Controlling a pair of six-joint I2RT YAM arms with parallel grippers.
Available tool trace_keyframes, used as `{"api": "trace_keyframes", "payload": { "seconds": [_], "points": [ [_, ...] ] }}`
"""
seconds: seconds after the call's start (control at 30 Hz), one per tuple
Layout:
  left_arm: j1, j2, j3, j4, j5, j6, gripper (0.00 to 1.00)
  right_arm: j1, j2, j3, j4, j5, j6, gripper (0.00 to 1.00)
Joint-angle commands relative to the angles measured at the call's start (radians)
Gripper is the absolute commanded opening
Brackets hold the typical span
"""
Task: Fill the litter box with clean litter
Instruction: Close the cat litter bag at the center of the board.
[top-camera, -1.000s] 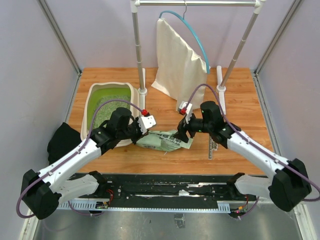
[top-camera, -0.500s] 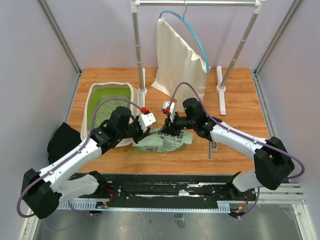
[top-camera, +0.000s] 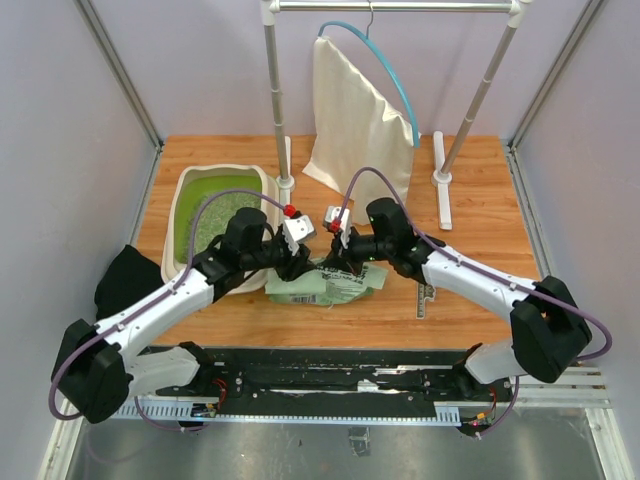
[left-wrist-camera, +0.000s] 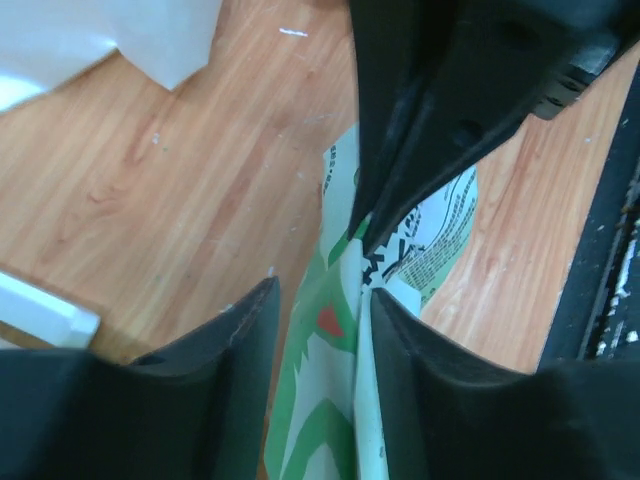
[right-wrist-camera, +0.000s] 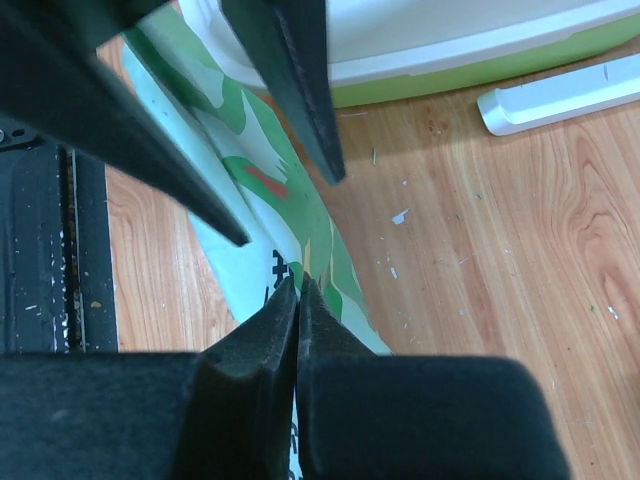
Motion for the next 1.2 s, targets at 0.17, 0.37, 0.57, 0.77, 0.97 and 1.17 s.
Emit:
{"api": "trace_keyframes", "payload": {
  "seconds": [0.17,0.37,0.57,0.77,0.97,1.17],
  "points": [
    [0.059,0.1,0.046,-0.002,0.131,0.008,0.01,0.003,-0.099,-0.066,-0.035,-0.012,-0.047,0.01],
    [0.06,0.066,0.028,-0.053,0.127,0.091,0.01,-0.031,-0.213,-0.127,-0.184,0.13,-0.107,0.02],
    [0.062,0.052,0.006,-0.046,0.161,0.128,0.0,-0.033,-0.311,-0.158,-0.406,0.33,-0.237,0.07],
    [0.062,0.043,-0.004,-0.028,0.2,0.131,0.01,-0.041,-0.36,-0.15,-0.395,0.25,-0.219,0.31],
    [0.061,0.022,-0.019,-0.022,0.212,0.137,0.0,-0.041,-0.322,-0.138,-0.055,0.111,-0.03,0.6],
    [0.062,0.001,-0.028,-0.006,0.22,0.139,0.01,-0.011,-0.13,-0.036,0.062,-0.008,0.096,0.64]
  ]
}}
